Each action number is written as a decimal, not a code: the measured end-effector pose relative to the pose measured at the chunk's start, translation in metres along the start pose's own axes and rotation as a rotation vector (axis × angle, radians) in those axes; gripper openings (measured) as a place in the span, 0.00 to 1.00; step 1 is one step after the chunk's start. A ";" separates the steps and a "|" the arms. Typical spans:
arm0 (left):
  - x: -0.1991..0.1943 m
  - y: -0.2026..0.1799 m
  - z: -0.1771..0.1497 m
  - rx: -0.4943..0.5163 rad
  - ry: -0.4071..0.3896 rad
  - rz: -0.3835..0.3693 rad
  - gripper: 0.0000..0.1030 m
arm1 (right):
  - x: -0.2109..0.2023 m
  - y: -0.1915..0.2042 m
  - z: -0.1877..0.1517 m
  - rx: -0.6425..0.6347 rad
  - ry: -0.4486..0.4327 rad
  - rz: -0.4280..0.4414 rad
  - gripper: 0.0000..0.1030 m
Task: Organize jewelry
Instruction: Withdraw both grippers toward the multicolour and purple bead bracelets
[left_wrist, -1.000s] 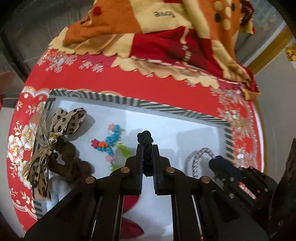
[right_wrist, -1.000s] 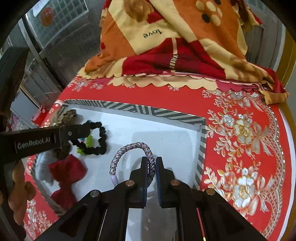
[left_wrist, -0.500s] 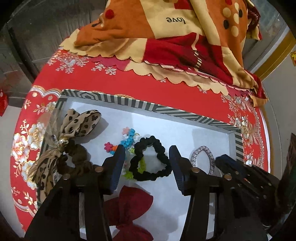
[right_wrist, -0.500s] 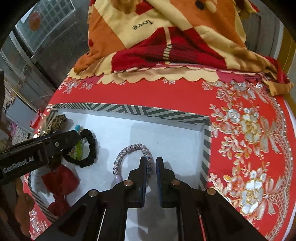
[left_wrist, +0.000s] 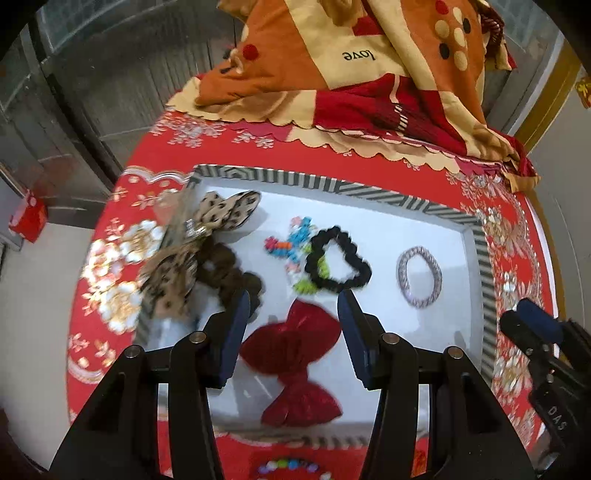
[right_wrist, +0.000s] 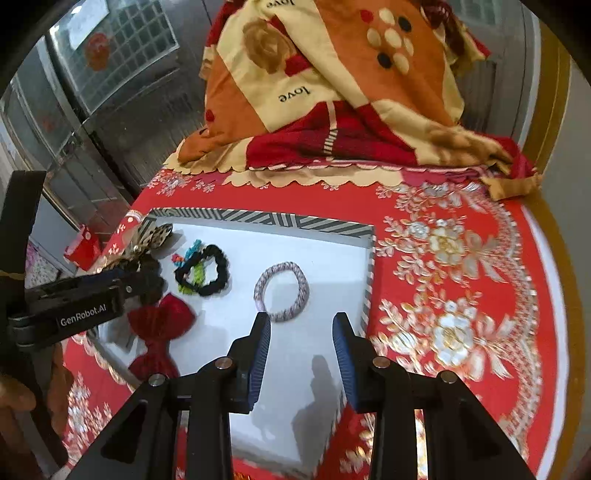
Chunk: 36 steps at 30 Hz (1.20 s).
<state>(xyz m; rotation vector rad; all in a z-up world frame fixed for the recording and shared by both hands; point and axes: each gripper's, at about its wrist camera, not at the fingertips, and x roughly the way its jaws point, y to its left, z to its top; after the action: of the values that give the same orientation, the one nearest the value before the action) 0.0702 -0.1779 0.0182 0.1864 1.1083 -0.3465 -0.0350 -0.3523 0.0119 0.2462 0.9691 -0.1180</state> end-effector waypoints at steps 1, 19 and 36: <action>-0.006 0.002 -0.005 -0.003 -0.006 -0.004 0.47 | -0.006 0.002 -0.004 -0.002 -0.005 -0.003 0.32; -0.081 0.020 -0.083 0.017 -0.087 0.007 0.47 | -0.081 0.033 -0.079 0.029 -0.045 -0.040 0.33; -0.114 0.017 -0.141 0.077 -0.111 -0.013 0.47 | -0.115 0.050 -0.145 0.033 -0.016 -0.058 0.33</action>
<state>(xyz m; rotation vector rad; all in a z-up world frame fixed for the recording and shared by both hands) -0.0878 -0.0965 0.0583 0.2252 0.9882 -0.4069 -0.2050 -0.2680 0.0361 0.2478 0.9594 -0.1887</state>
